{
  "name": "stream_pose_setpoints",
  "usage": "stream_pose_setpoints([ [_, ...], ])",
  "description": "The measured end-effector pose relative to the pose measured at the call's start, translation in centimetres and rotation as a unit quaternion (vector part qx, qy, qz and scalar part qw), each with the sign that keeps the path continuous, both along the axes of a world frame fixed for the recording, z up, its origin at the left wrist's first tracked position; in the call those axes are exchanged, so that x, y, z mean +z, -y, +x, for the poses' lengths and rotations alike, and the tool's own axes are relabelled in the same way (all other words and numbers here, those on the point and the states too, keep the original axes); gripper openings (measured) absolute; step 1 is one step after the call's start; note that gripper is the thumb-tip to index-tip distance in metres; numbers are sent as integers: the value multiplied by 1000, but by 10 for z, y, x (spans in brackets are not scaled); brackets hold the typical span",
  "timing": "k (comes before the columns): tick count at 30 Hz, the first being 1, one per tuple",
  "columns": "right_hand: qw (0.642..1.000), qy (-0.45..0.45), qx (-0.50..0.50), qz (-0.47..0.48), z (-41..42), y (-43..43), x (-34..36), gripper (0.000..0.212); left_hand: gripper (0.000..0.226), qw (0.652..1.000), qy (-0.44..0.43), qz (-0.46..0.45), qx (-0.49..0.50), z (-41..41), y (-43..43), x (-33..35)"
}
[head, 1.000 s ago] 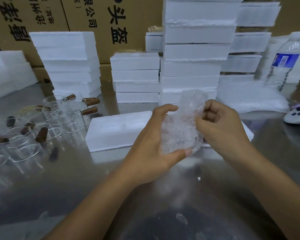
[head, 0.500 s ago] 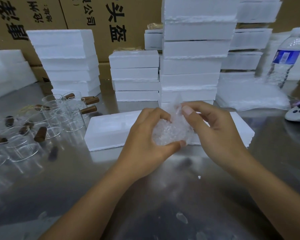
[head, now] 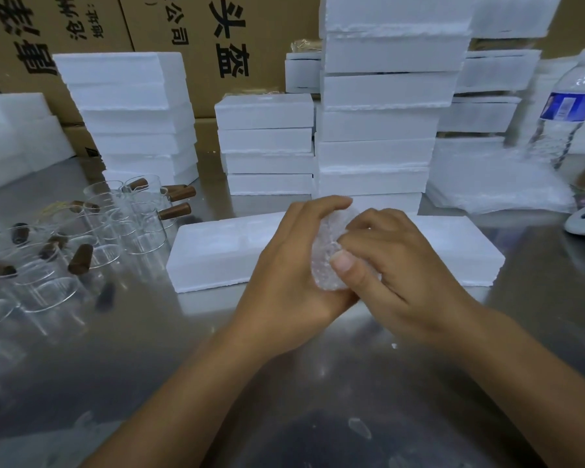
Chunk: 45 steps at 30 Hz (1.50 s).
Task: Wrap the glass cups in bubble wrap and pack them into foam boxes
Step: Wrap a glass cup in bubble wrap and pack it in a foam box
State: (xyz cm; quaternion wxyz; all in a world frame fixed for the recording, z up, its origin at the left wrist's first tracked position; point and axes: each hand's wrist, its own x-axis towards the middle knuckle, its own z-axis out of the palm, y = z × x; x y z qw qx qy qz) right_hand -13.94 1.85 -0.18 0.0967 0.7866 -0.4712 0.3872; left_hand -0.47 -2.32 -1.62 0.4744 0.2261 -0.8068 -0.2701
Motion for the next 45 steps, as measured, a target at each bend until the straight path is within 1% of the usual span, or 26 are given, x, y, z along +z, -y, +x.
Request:
stream_pose_setpoints([
  [2, 1000, -10, 9, 20, -4, 2, 0, 35, 52, 1000, 9, -21, 2, 0, 0, -1],
  [4, 999, 13, 23, 29, -8, 1, -2, 29, 55, 999, 16, -37, 8, 0, 1, -1],
  [6, 997, 72, 22, -14, -9, -1, -3, 28, 53, 1000, -15, 5, 3, 0, 1, 2],
  [9, 982, 178, -8, -65, -11, -1, -1, 22, 57, 989, -78, 128, -15, 2, 3, 4],
  [11, 966, 253, -33, -37, -15, 3, -1, 18, 56, 977, -110, 181, -17, 7, 9, 4],
  [14, 930, 358, -18, 83, -21, 8, -2, 16, 51, 963, -153, 219, -26, 11, 15, 7],
  [17, 906, 401, 6, 139, -21, 10, -2, 10, 53, 953, -171, 245, -50, 11, 16, 7],
  [19, 879, 445, 55, 161, -21, 10, 0, 22, 56, 951, -168, 251, -58, 10, 17, 5],
  [21, 858, 475, 86, 178, -24, 11, 0, 28, 57, 949, -167, 259, -64, 10, 18, 3],
  [22, 853, 482, 82, 183, -26, 12, 0, 28, 59, 949, -164, 261, -70, 9, 18, 2],
  [24, 843, 502, 55, 184, -32, 13, 0, 24, 71, 949, -153, 259, -93, 7, 17, 2],
  [26, 829, 534, 18, 162, -40, 15, 2, 16, 81, 948, -145, 263, -107, 4, 16, 1],
  [28, 815, 565, -35, 123, -50, 16, 6, 13, 82, 954, -126, 254, -102, 2, 15, -1],
  [30, 815, 566, -93, 82, -60, 16, 9, 13, 79, 969, -69, 218, -90, 0, 14, -5],
  [32, 829, 542, -131, 53, -66, 17, 9, 13, 75, 979, 7, 184, -84, -3, 9, -10],
  [36, 852, 497, -163, 34, -73, 21, 4, 10, 69, 982, 134, 108, -75, -8, 3, -18],
  [39, 873, 459, -159, 42, -75, 23, 1, 10, 69, 977, 173, 94, -77, -11, 3, -23],
  [41, 882, 440, -153, 64, -76, 24, -1, 10, 68, 974, 198, 84, -64, -12, 4, -24],
  [43, 891, 422, -137, 97, -76, 25, -3, 11, 64, 973, 222, 54, -45, -10, 5, -24],
  [45, 897, 405, -118, 134, -78, 25, -3, 12, 61, 970, 240, 4, -26, -9, 6, -23],
])
